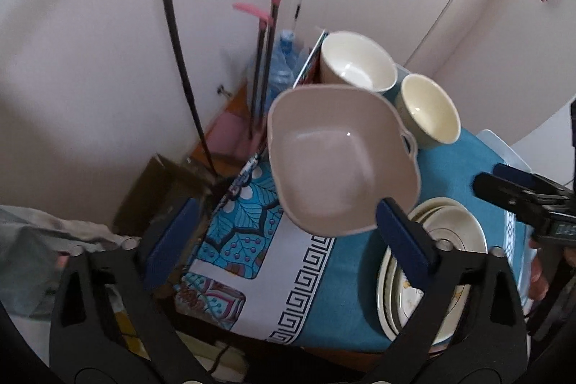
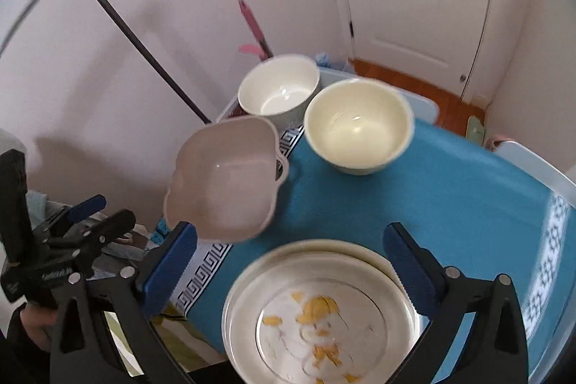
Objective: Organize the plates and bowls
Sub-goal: 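Grasp the rim of the taupe square dish with the right gripper, then carry the taupe dish across the table and set it down, release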
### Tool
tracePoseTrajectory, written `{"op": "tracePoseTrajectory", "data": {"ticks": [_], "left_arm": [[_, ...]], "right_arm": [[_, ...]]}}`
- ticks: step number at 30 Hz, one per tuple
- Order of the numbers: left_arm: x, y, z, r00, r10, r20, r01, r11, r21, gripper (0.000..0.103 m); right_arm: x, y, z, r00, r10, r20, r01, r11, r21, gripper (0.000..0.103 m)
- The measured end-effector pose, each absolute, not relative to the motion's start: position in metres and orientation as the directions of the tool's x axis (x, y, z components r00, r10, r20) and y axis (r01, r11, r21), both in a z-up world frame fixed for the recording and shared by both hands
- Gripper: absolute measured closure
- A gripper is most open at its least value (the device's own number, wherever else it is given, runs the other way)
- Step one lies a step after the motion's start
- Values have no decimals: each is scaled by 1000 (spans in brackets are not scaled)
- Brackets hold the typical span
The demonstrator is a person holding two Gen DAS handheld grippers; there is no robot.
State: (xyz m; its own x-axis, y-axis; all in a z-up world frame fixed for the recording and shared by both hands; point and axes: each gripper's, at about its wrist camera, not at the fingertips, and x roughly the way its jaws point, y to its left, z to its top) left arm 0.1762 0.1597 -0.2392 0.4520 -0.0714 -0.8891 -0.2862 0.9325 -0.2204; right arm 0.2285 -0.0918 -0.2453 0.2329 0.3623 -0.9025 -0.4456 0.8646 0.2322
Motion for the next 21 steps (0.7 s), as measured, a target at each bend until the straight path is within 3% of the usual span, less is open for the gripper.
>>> {"op": "tracePoseTrajectory", "data": {"ticks": [3,6,11,14,16,17,18,21], "left_arm": [[189,162,-262,412,-120,-903,-276,928,-249,30],[203,159,-279,386,-146,-911,-248,935,-254,42],[223,160,-299,359,-171,-918,-218,940,-261,59],[233,162,-310,345,-180,-921,-213,941,-264,71],[238,164,-317,323,-182,-929,-216,941,-260,83],[237,164,-319,317,-181,-931,-218,941,-257,89],[238,166,-320,316,-174,-933,-222,942,-251,92],[237,168,-318,318,-172,-932,-223,942,-250,94]], "right_arm": [[238,-73,-267,200,361,-911,-447,861,243,3],[247,-58,-290,148,361,-921,-437,859,266,24],[253,-45,-315,121,349,-929,-428,863,268,41],[255,-40,-322,117,338,-934,-432,864,258,56],[255,-38,-327,109,339,-935,-430,864,263,76],[255,-37,-330,98,339,-936,-427,864,268,80],[255,-36,-333,83,342,-936,-424,862,278,88],[254,-35,-334,96,335,-937,-430,863,265,92]]}}
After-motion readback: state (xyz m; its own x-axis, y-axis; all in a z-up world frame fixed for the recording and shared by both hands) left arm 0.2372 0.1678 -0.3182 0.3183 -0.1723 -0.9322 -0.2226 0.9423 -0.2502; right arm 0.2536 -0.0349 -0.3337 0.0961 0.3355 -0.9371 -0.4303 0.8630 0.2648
